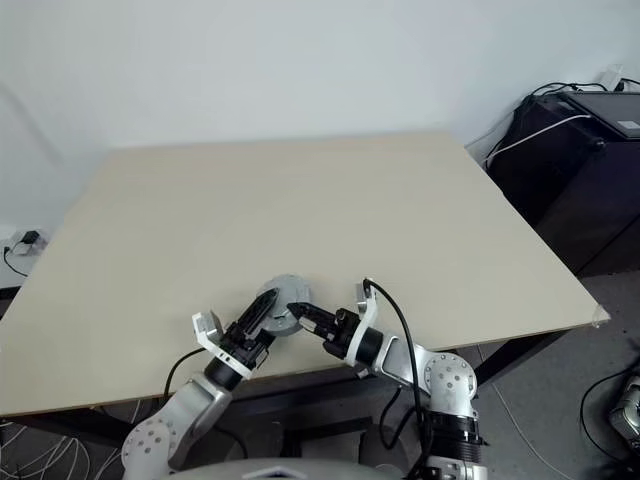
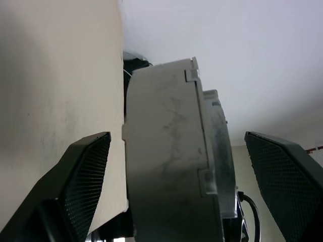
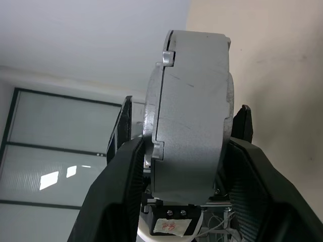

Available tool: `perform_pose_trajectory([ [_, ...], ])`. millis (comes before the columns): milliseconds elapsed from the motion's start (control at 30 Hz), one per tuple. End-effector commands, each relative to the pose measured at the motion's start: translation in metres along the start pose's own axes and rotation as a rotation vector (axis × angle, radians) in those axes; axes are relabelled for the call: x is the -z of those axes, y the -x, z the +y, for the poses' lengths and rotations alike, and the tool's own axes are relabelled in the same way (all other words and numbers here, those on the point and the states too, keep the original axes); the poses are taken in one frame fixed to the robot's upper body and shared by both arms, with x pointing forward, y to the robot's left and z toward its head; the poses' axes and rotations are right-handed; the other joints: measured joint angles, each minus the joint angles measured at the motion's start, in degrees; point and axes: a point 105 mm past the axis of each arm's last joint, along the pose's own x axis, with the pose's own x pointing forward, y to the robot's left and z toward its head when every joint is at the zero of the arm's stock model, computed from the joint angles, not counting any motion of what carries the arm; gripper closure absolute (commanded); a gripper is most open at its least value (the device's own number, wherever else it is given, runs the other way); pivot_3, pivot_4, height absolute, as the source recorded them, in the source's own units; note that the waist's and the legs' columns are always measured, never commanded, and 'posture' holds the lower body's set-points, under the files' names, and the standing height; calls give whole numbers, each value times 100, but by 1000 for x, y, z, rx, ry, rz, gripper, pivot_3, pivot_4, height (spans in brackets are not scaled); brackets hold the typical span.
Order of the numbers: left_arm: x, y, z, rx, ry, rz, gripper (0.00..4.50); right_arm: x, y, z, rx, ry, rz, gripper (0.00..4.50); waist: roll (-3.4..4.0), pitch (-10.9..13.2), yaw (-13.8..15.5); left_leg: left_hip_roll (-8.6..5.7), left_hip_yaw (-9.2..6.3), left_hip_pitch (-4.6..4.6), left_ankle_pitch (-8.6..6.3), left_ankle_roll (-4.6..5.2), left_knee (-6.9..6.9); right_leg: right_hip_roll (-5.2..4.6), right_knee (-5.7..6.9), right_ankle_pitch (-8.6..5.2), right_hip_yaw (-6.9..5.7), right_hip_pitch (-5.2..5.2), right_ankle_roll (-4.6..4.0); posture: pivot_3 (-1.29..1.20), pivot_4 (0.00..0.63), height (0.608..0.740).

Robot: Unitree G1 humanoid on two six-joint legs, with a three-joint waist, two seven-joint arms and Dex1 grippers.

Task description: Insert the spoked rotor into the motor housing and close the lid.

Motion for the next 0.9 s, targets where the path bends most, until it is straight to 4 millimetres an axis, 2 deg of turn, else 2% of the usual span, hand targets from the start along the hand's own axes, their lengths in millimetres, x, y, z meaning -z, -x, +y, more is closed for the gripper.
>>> perform_pose_trajectory([
  [33,8,-7,-13,81,67,-37,11,-7,-2,22,-95,36,-16,2434,0,0,0,0,0,0,0,0,0,0,0,0,0,0,0,0,0,740],
  [133,8,-7,-13,81,71,-39,614,-5,-3,22,-95,35,-12,2434,0,0,2,0,0,0,0,0,0,0,0,0,0,0,0,0,0,740],
  [300,8,-7,-14,83,74,-46,2217,-6,-3,21,-89,40,-14,2434,0,0,1,0,0,0,0,0,2,0,1,0,0,1,0,0,0,740],
  [633,6,-8,-15,91,64,-67,2303,-12,-2,15,-24,132,-53,2434,-1,-1,2,0,0,1,0,0,6,2,1,0,0,5,0,0,0,740],
  [867,-4,-10,-19,106,37,-123,2381,-19,6,10,1,142,-95,135,-2,-2,3,0,0,1,0,0,11,2,2,1,0,6,1,0,0,740],
  [900,-8,-10,-19,107,29,-141,2381,-21,9,8,13,145,-106,0,-2,-2,3,1,0,1,0,0,11,3,3,1,-1,7,1,0,0,740],
])
